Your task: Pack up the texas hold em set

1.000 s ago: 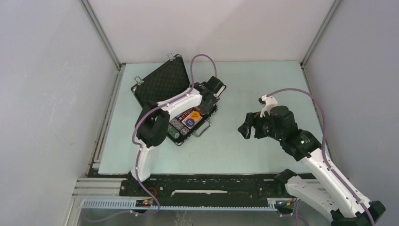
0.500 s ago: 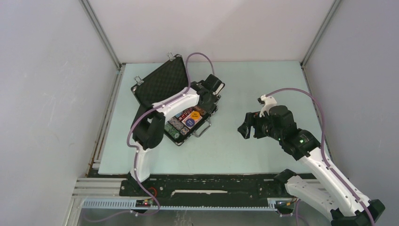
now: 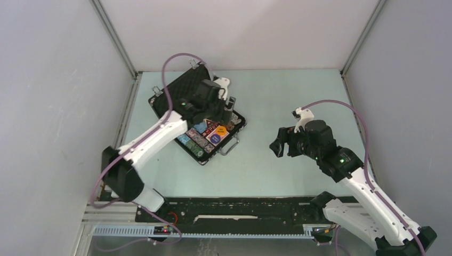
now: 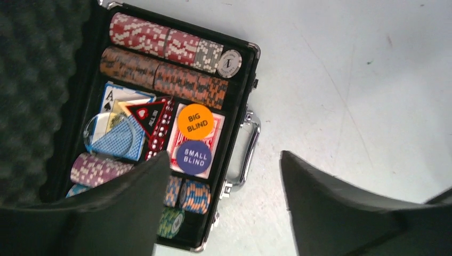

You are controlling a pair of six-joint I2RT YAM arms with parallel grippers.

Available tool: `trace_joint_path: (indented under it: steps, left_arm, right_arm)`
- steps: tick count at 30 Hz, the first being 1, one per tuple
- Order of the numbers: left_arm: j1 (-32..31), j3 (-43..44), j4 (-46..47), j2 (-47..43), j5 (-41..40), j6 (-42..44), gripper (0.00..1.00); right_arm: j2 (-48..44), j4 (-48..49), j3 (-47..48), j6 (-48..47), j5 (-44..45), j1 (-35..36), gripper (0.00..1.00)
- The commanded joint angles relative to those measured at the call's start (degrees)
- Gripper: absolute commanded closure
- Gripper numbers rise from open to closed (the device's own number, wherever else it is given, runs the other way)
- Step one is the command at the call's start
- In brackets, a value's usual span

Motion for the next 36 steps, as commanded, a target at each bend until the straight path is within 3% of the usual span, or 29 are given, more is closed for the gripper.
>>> trace_joint_path:
  steps: [1, 2, 7, 12, 15, 21, 28, 36]
  left_arm:
    - [5.4, -5.3, 3.0, -10.6, 3.9, -5.0, 0.12]
    - [7.8, -5.8, 3.0, -13.1, 3.9, -5.8, 0.02]
    - [18.9, -4.5, 1.9, -23.0, -1.7, -5.4, 0.0]
    - [28.7, 6.2, -2.5, -16.9, 5.9, -4.0, 0.0]
    - [29.2, 16.8, -9.4, -7.3, 8.5, -0.1, 0.03]
    - [29.5, 30.5, -14.1, 6.5, 3.0, 4.8, 0.16]
    - [29.5, 48.6, -25.7, 23.0, 5.2, 8.8, 0.16]
    - [28.3, 45.8, -25.4, 23.7, 5.2, 10.2, 0.22]
  right_arm:
    - [-0.6, 1.3, 0.0, 1.1, 0.9, 0.5, 0.11]
    - [-0.6, 1.4, 0.0, 1.1, 0.9, 0.5, 0.12]
    - [0.4, 1.9, 0.0, 1.0, -0.2, 0.5, 0.12]
    - [0.8, 2.1, 0.0, 1.0, -1.1, 0.6, 0.12]
    - [1.0, 2.3, 0.0, 1.0, -1.4, 0.6, 0.12]
    - [0.5, 2.1, 0.0, 1.0, -1.7, 0.6, 0.12]
    - [0.8, 2.1, 0.0, 0.9, -1.8, 0.7, 0.12]
    - [2.1, 3.2, 0.0, 1.1, -2.6, 0.8, 0.12]
